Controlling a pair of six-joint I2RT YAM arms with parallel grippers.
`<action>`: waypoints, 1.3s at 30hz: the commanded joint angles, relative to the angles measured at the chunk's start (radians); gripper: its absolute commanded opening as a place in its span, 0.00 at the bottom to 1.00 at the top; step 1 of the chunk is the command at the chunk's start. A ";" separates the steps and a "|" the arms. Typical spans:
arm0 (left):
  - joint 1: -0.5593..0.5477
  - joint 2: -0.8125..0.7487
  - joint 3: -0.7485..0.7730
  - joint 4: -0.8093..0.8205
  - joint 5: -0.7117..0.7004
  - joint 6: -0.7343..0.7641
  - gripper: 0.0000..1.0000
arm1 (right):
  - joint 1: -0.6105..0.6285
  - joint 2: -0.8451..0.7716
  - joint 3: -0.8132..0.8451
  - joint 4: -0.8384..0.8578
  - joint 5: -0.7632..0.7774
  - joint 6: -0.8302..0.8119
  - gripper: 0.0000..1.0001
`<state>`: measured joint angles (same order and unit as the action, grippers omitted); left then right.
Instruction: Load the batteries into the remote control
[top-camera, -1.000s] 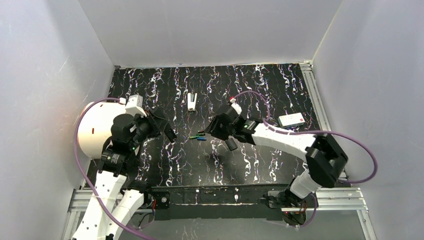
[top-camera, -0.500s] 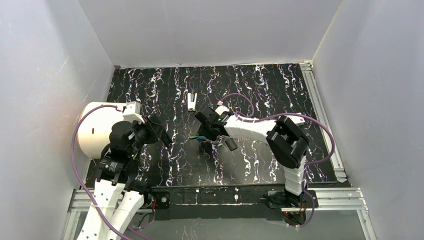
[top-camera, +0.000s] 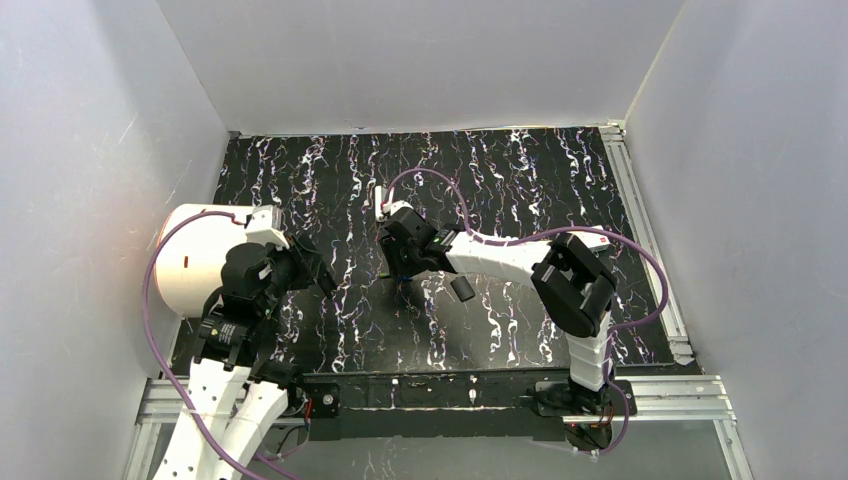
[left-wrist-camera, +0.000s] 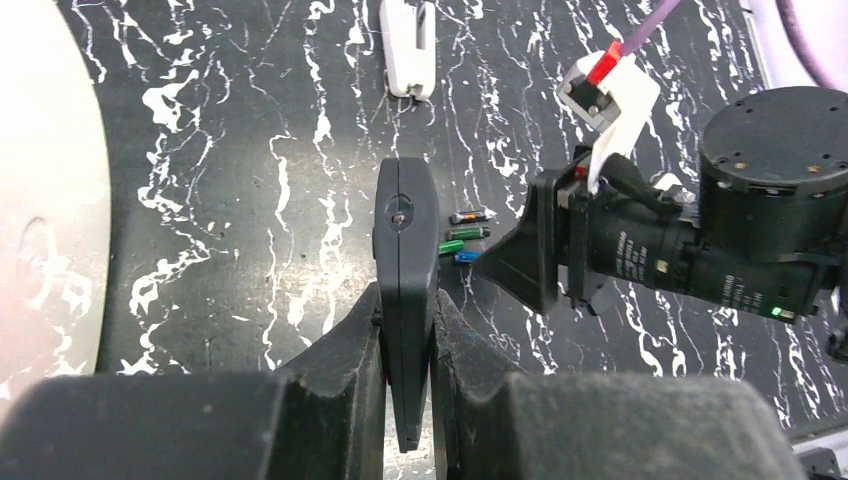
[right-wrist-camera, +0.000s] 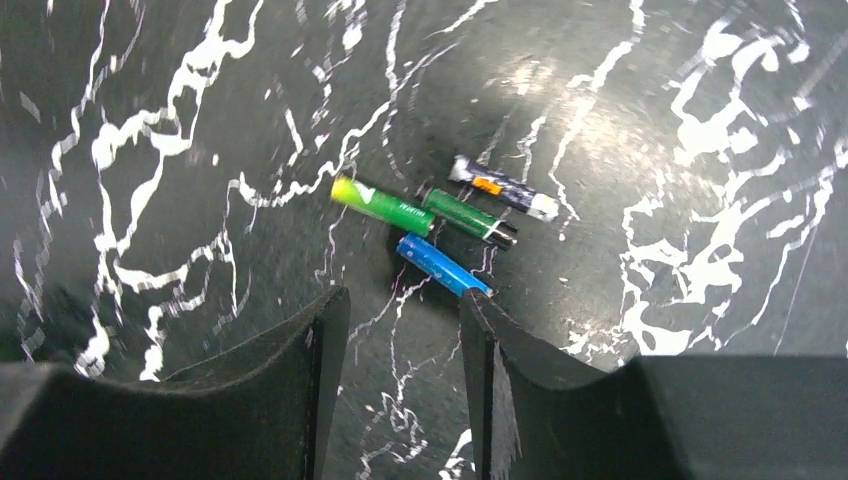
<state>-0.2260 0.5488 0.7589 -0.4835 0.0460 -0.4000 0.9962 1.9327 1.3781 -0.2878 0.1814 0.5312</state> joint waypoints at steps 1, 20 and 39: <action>-0.002 -0.006 0.005 -0.025 -0.086 0.025 0.00 | 0.001 0.023 0.068 -0.022 -0.187 -0.410 0.51; -0.002 0.028 -0.007 -0.014 -0.047 0.009 0.00 | 0.001 0.082 0.098 -0.100 -0.155 -0.705 0.45; -0.002 0.042 -0.012 -0.011 -0.003 0.006 0.00 | 0.007 0.146 0.152 -0.108 -0.168 -0.730 0.37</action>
<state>-0.2260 0.5896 0.7589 -0.4992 0.0078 -0.3969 0.9974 2.0586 1.4818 -0.4068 0.0181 -0.1909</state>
